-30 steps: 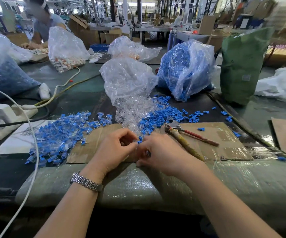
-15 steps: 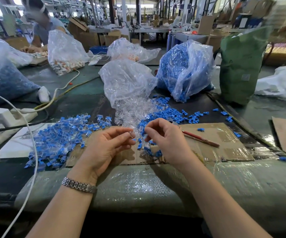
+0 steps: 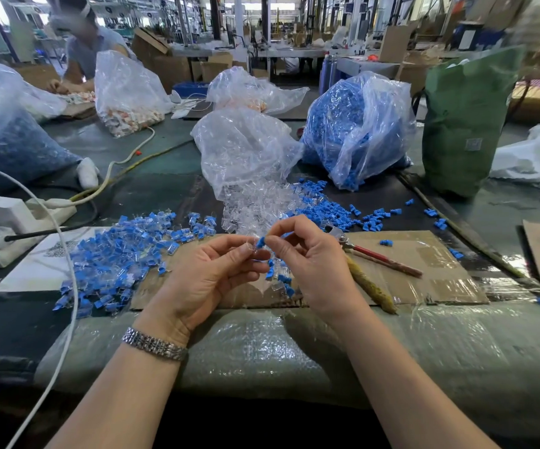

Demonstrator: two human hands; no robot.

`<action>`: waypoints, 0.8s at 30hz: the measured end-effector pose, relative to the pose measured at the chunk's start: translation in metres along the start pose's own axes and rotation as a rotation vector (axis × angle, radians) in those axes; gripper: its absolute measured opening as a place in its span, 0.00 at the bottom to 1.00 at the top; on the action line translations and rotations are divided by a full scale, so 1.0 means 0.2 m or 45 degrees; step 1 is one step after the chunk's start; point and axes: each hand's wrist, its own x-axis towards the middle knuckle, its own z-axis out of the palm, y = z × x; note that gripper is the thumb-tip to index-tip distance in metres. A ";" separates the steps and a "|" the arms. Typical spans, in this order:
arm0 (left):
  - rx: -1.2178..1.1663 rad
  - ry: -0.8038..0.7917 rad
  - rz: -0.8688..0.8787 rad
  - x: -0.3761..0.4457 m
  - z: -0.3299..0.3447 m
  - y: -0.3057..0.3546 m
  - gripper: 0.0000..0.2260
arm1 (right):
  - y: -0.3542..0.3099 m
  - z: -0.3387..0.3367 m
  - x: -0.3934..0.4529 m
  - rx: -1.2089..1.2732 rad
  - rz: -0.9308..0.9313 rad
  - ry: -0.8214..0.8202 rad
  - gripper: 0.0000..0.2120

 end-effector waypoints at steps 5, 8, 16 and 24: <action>0.028 -0.034 0.007 -0.01 -0.01 0.00 0.14 | 0.01 0.01 0.00 -0.034 -0.009 -0.009 0.04; 0.057 -0.047 0.014 -0.01 -0.02 0.00 0.10 | 0.01 0.01 -0.01 -0.136 -0.054 -0.036 0.04; 0.132 -0.065 0.007 -0.01 -0.02 0.00 0.09 | 0.01 -0.04 -0.01 -0.183 -0.039 -0.131 0.05; 0.084 -0.014 0.024 0.01 -0.03 -0.01 0.09 | 0.09 -0.31 0.07 -1.180 0.423 0.044 0.23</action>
